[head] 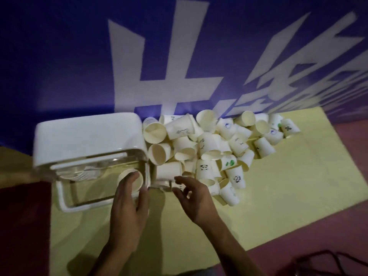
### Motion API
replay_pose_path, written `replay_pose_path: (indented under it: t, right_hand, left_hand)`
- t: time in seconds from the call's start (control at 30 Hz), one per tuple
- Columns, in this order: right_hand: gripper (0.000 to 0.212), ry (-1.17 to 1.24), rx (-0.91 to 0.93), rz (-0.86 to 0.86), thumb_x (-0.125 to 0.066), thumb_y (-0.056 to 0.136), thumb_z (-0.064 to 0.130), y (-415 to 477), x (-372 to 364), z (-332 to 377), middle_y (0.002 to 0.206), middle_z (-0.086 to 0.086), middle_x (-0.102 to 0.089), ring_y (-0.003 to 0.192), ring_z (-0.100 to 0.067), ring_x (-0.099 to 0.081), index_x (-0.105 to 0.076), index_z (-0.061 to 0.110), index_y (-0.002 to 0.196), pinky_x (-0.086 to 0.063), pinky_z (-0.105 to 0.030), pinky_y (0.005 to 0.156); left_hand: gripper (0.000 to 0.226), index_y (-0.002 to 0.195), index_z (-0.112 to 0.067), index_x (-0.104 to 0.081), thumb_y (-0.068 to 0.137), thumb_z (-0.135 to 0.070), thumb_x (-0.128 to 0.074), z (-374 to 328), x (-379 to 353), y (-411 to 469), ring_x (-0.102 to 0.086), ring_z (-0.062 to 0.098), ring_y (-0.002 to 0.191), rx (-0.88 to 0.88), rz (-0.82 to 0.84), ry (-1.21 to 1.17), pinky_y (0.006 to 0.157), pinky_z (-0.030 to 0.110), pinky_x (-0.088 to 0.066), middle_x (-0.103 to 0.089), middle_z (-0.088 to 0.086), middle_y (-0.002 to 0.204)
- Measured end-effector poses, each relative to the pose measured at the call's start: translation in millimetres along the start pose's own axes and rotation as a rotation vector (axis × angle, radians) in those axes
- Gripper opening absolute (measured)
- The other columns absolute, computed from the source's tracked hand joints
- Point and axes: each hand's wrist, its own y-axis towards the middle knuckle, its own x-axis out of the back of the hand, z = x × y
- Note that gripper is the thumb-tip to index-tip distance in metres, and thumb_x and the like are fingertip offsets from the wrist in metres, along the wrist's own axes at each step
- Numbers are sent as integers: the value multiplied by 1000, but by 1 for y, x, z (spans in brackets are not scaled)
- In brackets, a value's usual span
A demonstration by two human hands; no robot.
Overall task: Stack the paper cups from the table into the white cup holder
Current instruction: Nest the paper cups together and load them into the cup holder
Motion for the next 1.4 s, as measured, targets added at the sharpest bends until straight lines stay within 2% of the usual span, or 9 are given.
replay_pose_path:
  t: [0.2,0.4,0.7,0.83,0.93,1.03,1.1,1.27,1.4]
  right_hand:
    - [23,81,-178,-184,-69,95,28,-2,104,-75,97,19,-73,81,-2,-65,-74,26,118,-48,-13,70]
    - [22,142,-265,-235,-68,96,19,-5,179,-150,87,22,-72,78,3,-65,-75,21,116,-44,-6,67]
    - [19,174,-331,-165,-67,97,25,2,240,-233,95,20,-73,79,-2,-68,-75,25,115,-49,-14,72]
    - [17,214,-369,-165,-67,98,26,16,255,-254,91,18,-73,78,-2,-68,-75,27,113,-53,-21,74]
    - [16,216,-367,-162,-67,97,25,35,265,-262,86,19,-71,75,-1,-66,-75,25,111,-47,-14,69]
    - [18,185,-334,-204,-69,95,24,69,278,-266,95,13,-72,74,0,-64,-74,22,113,-45,-13,66]
    - [29,113,-294,-242,-73,93,30,101,286,-269,108,6,-71,77,-3,-63,-70,21,120,-46,-15,70]
    - [84,-109,-224,-233,-82,78,51,185,293,-273,144,-4,-54,128,-26,-49,-47,20,148,-46,-45,102]
    - [100,-341,-222,-86,-83,73,59,220,284,-277,154,0,-45,136,-32,-41,-37,25,154,-42,-54,107]
  left_hand:
    - [43,132,-13,-58,98,-39,-52,-72,-91,9,-54,10,122,-276,222,-2,101,4,-33,-61,1,133]
    - [52,137,-19,-52,91,-34,-71,-141,-192,36,-53,16,128,-416,319,162,94,28,-52,-54,-2,141]
    - [88,152,-21,-31,81,-33,-81,-190,-313,156,-32,28,146,-610,559,951,120,41,-30,-36,5,159]
    - [83,155,-25,-28,86,-28,-76,-193,-335,176,-35,26,144,-677,662,1209,120,42,-25,-40,3,157]
    - [70,151,-25,-37,90,-24,-72,-198,-339,181,-45,22,138,-731,719,1261,121,41,-24,-49,1,151]
    - [68,150,-26,-40,91,-29,-72,-212,-330,186,-47,21,138,-710,760,1189,123,40,-23,-52,0,150]
    - [70,148,-29,-42,88,-36,-76,-226,-316,187,-50,20,134,-623,731,987,118,39,-32,-53,-3,147]
    - [79,143,-31,-47,76,-40,-88,-247,-285,157,-52,10,120,-220,416,230,97,33,-49,-51,-14,136]
    - [78,138,-35,-48,73,-42,-90,-228,-285,130,-56,13,121,-63,347,118,100,43,-55,-56,-13,134]
